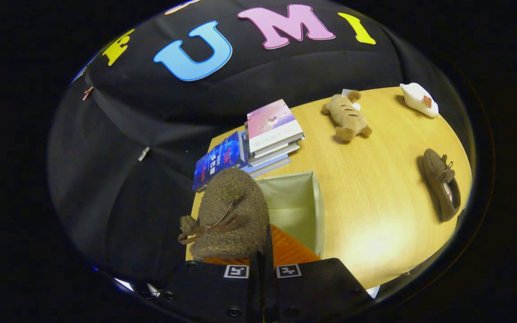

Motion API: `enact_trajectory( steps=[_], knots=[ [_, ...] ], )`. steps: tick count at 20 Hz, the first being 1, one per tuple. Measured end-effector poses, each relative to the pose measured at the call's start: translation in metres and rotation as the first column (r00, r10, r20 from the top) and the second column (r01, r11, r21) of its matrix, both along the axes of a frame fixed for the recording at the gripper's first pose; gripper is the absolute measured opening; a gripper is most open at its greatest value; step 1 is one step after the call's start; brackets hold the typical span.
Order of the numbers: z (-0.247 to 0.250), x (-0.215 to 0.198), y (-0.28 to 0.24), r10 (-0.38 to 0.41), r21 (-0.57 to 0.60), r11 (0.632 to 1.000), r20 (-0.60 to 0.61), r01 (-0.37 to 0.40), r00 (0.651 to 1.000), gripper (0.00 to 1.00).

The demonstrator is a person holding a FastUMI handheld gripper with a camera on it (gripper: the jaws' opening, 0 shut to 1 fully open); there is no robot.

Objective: Open the storage box then place both shoes into the box .Put the left shoe in first, then the right shoe, with the right side of both shoes facing outward in a uniform manner.

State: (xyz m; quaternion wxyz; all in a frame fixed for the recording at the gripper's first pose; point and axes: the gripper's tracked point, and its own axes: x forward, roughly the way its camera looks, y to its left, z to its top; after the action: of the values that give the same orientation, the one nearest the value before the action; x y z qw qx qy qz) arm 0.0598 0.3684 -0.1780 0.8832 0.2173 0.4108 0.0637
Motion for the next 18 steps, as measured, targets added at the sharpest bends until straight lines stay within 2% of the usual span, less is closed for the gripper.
enact_trajectory(
  steps=[5,8,10,12,13,14,16,18],
  knots=[
    [-0.04,0.01,0.023,-0.004,-0.055,0.998,-0.067,0.0,0.998,0.1],
    [-0.057,0.01,0.029,-0.032,-0.055,0.998,-0.121,0.026,0.992,0.11],
    [-0.065,0.01,0.038,-0.013,-0.049,0.999,-0.133,0.007,0.991,0.15],
    [-0.072,-0.003,0.063,0.08,0.008,0.997,-0.187,-0.08,0.979,0.27],
    [-0.071,-0.013,0.073,0.141,0.039,0.99,-0.218,-0.136,0.966,0.4],
    [-0.07,-0.021,0.079,0.192,0.053,0.981,-0.225,-0.184,0.955,0.61],
    [-0.057,-0.024,0.075,0.229,0.047,0.973,-0.172,-0.224,0.958,1.0],
    [-0.039,-0.024,0.062,0.241,0.037,0.97,-0.111,-0.239,0.964,0.99]
  ],
)
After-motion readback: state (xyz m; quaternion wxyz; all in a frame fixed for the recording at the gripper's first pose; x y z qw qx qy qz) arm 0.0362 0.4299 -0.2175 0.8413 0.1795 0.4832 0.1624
